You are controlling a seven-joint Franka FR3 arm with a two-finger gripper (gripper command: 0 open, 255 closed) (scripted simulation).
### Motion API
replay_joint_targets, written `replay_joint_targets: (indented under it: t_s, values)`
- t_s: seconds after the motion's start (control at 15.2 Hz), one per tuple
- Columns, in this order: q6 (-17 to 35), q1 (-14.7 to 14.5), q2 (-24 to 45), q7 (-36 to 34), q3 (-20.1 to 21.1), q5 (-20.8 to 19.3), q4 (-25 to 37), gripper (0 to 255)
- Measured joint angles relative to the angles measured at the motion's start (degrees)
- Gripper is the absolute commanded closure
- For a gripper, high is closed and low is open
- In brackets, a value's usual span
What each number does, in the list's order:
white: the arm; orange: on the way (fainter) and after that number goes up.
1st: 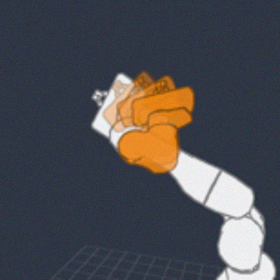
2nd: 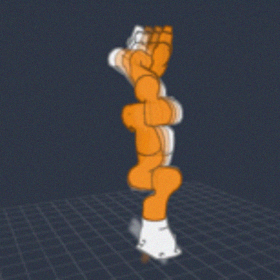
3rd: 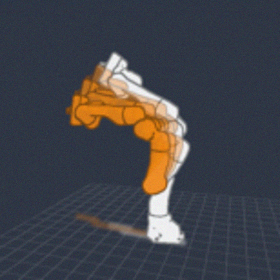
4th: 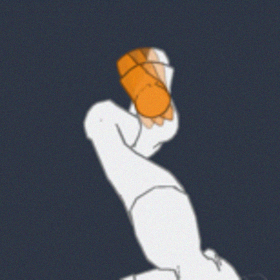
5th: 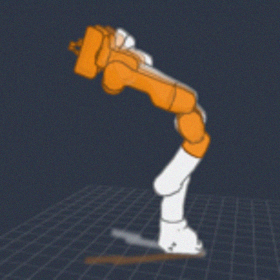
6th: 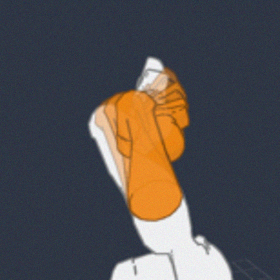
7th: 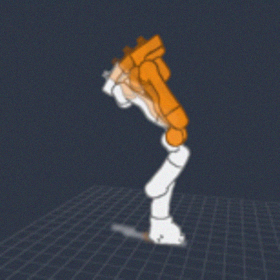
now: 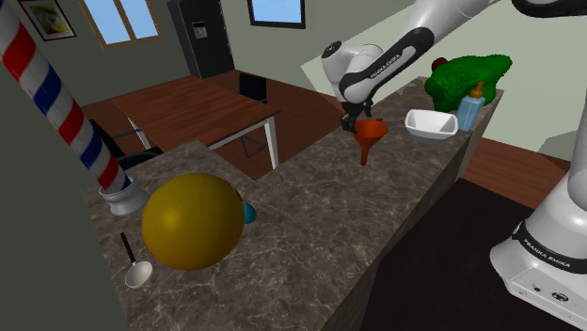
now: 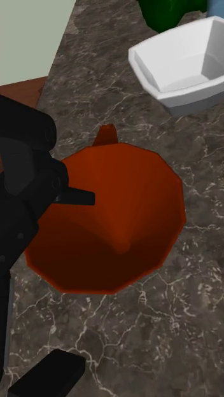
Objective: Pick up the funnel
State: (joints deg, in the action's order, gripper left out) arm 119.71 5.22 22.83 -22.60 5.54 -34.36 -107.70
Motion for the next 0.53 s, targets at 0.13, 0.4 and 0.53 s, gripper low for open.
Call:
replay_joint_targets:
  t_s: [0.13,0.4,0.53]
  values:
    - [-0.33,-0.51,4.13,-0.9,-0.66,-1.23,3.62,0]
    - [1.04,-0.74,6.87,-2.2,-1.19,-2.32,4.48,0]
    - [2.07,-0.72,7.86,-2.81,-1.41,-2.79,4.33,0]
